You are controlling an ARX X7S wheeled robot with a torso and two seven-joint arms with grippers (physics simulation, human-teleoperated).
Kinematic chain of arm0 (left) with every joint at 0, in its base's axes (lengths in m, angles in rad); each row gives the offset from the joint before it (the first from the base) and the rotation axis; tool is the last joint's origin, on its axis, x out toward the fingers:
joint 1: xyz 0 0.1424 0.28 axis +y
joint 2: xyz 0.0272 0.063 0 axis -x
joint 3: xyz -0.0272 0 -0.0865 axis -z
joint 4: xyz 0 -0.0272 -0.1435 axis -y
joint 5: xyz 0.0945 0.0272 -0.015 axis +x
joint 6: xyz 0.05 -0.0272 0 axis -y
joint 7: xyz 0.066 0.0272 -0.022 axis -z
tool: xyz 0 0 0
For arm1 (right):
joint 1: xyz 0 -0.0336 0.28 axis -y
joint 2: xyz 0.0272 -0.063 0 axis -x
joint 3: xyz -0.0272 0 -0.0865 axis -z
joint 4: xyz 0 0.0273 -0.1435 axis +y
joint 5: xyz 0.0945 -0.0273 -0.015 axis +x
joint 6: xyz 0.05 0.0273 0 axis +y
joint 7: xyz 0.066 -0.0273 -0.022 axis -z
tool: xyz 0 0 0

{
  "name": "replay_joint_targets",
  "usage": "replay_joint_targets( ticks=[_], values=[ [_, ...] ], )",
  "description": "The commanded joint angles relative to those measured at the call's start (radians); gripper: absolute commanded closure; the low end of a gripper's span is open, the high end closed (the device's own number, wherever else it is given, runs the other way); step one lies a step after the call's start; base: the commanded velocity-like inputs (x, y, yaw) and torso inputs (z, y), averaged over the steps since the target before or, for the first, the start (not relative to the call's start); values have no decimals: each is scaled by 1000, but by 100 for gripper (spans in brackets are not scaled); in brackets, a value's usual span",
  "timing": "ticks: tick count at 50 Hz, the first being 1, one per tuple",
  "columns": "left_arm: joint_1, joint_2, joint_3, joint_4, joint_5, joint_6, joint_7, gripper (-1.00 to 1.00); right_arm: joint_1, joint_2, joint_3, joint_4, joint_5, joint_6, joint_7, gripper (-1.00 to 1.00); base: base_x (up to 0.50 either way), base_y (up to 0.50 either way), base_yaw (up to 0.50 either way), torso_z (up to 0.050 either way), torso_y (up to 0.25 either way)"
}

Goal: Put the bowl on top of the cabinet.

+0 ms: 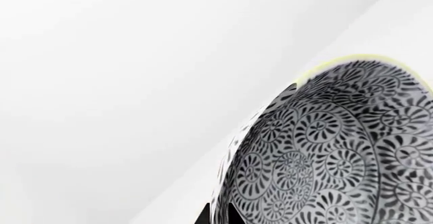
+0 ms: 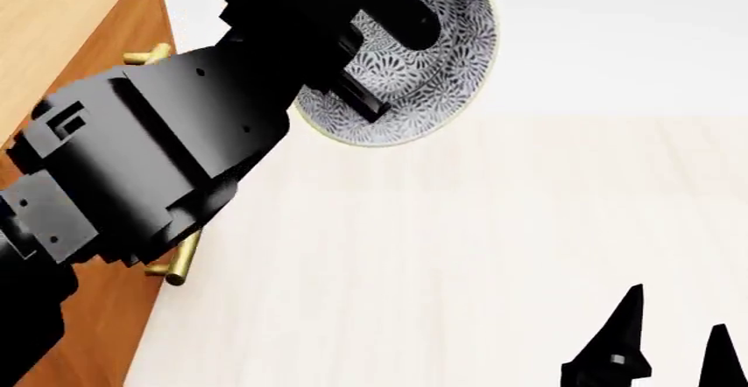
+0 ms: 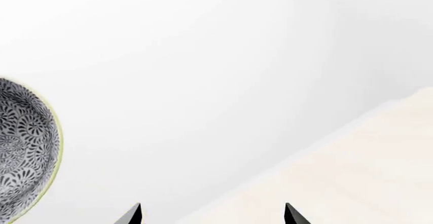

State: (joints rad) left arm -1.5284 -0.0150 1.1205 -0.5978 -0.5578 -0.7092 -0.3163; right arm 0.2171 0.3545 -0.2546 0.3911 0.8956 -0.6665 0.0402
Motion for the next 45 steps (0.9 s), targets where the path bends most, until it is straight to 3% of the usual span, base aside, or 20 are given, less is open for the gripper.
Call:
replay_joint_targets(
  ticks=[1, 7, 24, 45],
  values=[
    [-236, 15, 364, -279, -401, 252, -41, 100, -2, 1, 9, 1, -23, -12, 22, -100, 0, 0, 0, 0, 0],
    [-285, 15, 411, -301, -455, 261, -26, 100, 10, -3, 11, 21, -33, -11, 25, -100, 0, 0, 0, 0, 0],
    [-340, 15, 403, -453, -605, 266, 85, 100, 23, -8, 15, 41, -39, -5, 26, -100, 0, 0, 0, 0, 1],
    [-393, 15, 396, -611, -926, 332, -56, 100, 27, -16, 17, 54, -49, -5, 24, -100, 0, 0, 0, 0, 0]
  ],
)
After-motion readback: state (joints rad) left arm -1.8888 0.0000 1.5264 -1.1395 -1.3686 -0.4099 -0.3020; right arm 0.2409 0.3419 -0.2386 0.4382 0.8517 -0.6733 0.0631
